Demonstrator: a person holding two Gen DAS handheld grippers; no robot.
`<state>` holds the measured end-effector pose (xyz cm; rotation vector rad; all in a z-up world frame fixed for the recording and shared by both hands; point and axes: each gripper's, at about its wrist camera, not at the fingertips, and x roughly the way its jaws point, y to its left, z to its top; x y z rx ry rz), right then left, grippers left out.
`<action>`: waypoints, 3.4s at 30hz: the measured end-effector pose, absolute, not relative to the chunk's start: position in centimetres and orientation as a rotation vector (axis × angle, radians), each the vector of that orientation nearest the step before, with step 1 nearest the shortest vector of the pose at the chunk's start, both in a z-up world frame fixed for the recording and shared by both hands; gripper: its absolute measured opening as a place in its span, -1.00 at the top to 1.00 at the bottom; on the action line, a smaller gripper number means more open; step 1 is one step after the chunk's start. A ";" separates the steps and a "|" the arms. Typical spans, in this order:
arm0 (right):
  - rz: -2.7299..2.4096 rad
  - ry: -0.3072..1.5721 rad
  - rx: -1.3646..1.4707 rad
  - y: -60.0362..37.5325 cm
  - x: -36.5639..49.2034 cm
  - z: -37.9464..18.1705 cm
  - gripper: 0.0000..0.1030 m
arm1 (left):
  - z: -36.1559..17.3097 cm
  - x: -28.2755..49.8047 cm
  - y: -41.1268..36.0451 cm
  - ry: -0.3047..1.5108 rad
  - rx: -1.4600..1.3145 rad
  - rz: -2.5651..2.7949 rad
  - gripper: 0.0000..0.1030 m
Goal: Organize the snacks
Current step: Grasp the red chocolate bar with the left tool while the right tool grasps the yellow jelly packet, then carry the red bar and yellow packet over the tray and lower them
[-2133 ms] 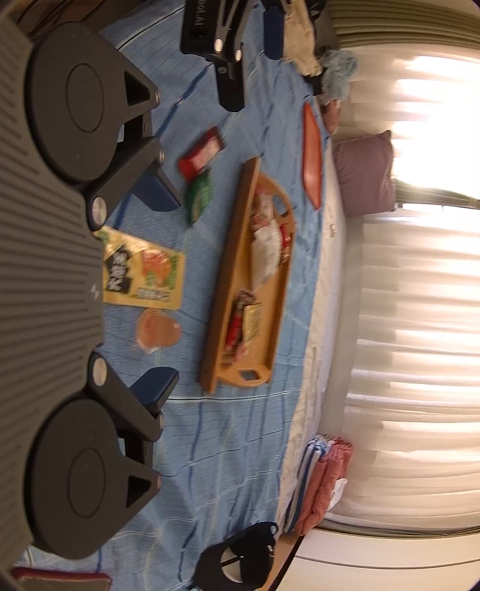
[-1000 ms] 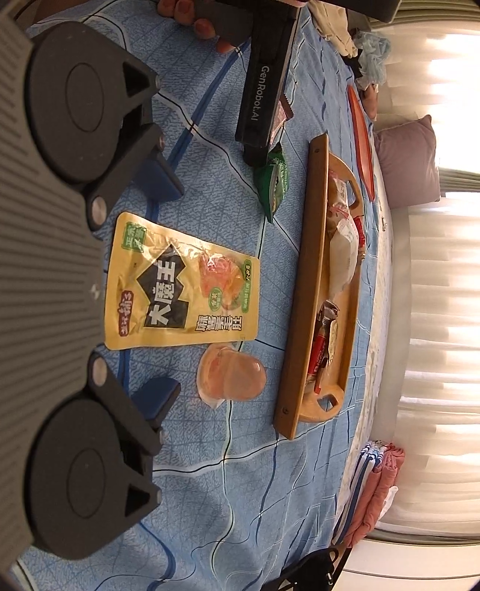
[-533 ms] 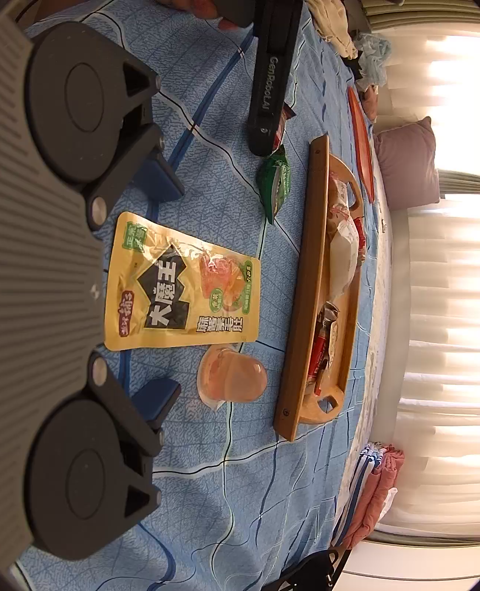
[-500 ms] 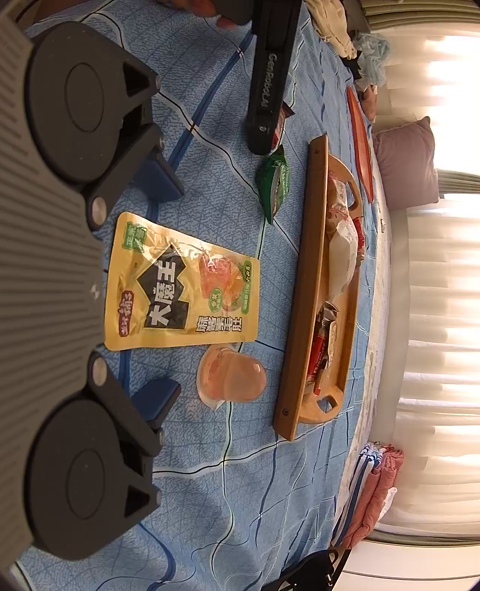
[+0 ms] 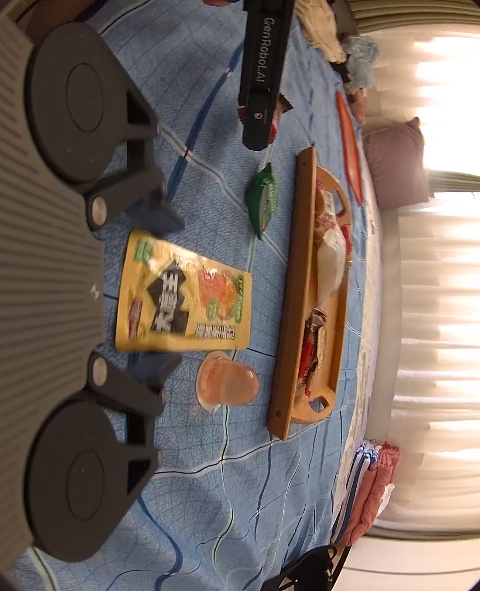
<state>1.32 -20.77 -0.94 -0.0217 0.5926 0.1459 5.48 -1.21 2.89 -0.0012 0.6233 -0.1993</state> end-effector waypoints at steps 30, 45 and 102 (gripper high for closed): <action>0.060 0.602 0.000 -19.9 0.0 -0.5 -0.27 | 4.2 4.3 -2.2 0.594 0.028 -0.237 -0.29; 0.034 0.520 0.004 -20.7 1.3 6.8 -0.27 | 9.3 6.8 -3.9 0.557 0.069 -0.249 -0.29; 0.062 0.876 0.339 -29.4 33.8 2.0 -0.31 | 3.4 34.1 -11.4 0.711 0.077 -0.400 -0.41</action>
